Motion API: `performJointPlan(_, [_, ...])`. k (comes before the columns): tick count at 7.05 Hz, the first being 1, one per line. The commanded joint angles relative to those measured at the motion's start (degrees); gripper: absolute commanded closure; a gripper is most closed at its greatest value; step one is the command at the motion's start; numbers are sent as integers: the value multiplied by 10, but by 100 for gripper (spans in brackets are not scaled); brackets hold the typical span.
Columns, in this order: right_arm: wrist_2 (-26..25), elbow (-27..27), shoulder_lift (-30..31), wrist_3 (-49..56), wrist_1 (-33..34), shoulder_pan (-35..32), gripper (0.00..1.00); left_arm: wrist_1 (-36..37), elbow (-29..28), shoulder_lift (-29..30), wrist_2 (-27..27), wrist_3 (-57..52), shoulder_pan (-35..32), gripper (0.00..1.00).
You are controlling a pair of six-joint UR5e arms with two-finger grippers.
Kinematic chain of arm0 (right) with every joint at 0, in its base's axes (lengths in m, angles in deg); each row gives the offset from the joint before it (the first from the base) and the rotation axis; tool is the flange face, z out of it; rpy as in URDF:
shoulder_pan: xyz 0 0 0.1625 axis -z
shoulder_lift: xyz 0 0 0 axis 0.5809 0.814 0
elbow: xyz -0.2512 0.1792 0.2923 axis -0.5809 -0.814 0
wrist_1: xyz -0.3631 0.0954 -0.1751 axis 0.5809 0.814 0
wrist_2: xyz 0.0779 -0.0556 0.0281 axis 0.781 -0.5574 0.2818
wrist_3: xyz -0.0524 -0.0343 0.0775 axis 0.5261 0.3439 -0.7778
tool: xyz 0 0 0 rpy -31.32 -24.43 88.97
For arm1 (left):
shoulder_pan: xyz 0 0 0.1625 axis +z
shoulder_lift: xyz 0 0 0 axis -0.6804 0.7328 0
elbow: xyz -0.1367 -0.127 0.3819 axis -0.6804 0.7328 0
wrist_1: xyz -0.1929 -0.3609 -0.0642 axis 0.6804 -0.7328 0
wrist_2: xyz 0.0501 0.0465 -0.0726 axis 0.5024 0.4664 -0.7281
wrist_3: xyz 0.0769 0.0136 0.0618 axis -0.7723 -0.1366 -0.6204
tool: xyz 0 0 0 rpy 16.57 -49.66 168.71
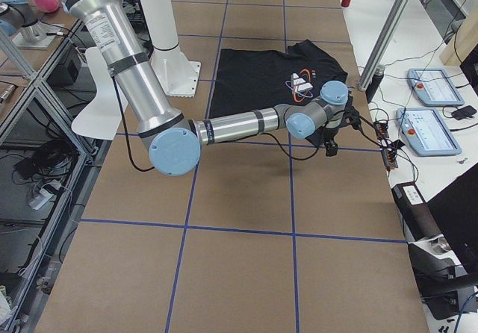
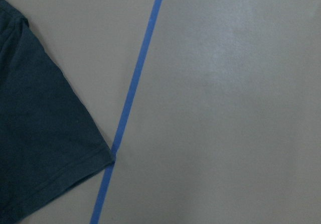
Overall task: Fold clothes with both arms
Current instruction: 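Reach the right gripper to the shirt sleeve nearest it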
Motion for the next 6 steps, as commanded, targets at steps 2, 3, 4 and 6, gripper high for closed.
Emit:
performJointPlan(2, [-76, -74, -57, -33, -92, 70, 1, -52, -31, 6, 1, 45, 15, 1])
performJointPlan(3, [-85, -108, -75, -32, -118, 82, 2, -52, -30, 6, 1, 45, 15, 1])
performJointPlan(4, [-95, -125, -78, -32, -129, 88, 3, -52, -30, 6, 1, 45, 15, 1])
performJointPlan(6, [-98, -145, -85, -31, -129, 93, 10, -52, -29, 6, 1, 45, 15, 1])
